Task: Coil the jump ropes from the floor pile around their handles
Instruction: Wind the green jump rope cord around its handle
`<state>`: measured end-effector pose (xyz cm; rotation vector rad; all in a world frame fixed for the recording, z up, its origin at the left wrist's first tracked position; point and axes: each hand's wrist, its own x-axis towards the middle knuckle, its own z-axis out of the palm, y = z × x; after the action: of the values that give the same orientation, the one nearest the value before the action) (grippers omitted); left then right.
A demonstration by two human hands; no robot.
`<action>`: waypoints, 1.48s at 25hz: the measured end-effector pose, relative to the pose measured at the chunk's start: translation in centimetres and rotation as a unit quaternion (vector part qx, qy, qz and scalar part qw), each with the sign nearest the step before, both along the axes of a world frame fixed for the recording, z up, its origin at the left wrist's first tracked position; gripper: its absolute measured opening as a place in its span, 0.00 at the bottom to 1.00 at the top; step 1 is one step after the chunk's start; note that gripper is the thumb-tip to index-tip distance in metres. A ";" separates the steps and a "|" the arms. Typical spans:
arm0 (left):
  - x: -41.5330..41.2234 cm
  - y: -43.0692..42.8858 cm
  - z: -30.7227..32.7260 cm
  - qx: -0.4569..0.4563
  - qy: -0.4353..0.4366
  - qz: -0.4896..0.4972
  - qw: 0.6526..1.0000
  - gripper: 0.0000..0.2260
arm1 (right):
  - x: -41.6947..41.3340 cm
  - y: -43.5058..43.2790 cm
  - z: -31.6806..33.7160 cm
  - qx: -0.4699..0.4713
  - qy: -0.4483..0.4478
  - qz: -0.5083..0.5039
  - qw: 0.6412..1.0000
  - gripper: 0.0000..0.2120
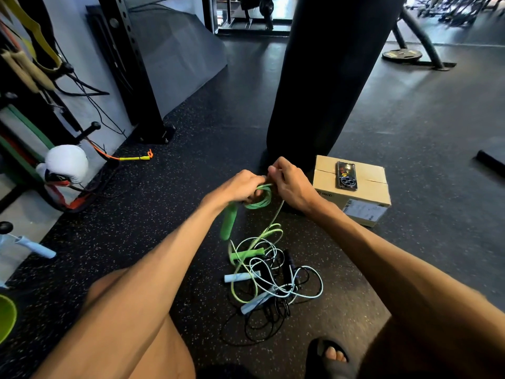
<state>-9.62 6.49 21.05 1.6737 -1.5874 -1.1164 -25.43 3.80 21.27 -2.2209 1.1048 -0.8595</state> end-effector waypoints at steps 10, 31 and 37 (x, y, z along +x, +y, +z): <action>3.0 0.1 2.3 0.028 0.587 0.020 0.809 0.14 | -0.6 -0.2 -2.2 0.239 0.012 -0.009 0.971 0.21; 1.1 -0.3 -0.7 -0.135 -0.149 0.039 0.979 0.10 | 0.1 0.6 -1.1 -0.097 0.062 0.074 0.991 0.07; 1.0 -0.3 -0.8 -0.002 0.090 -0.038 0.995 0.22 | -0.8 -0.1 0.3 -0.055 -0.005 0.013 0.998 0.10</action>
<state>-8.64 6.21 20.28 1.4758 -1.5475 -1.2631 -26.22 3.69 21.58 -2.3123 1.0451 -0.9386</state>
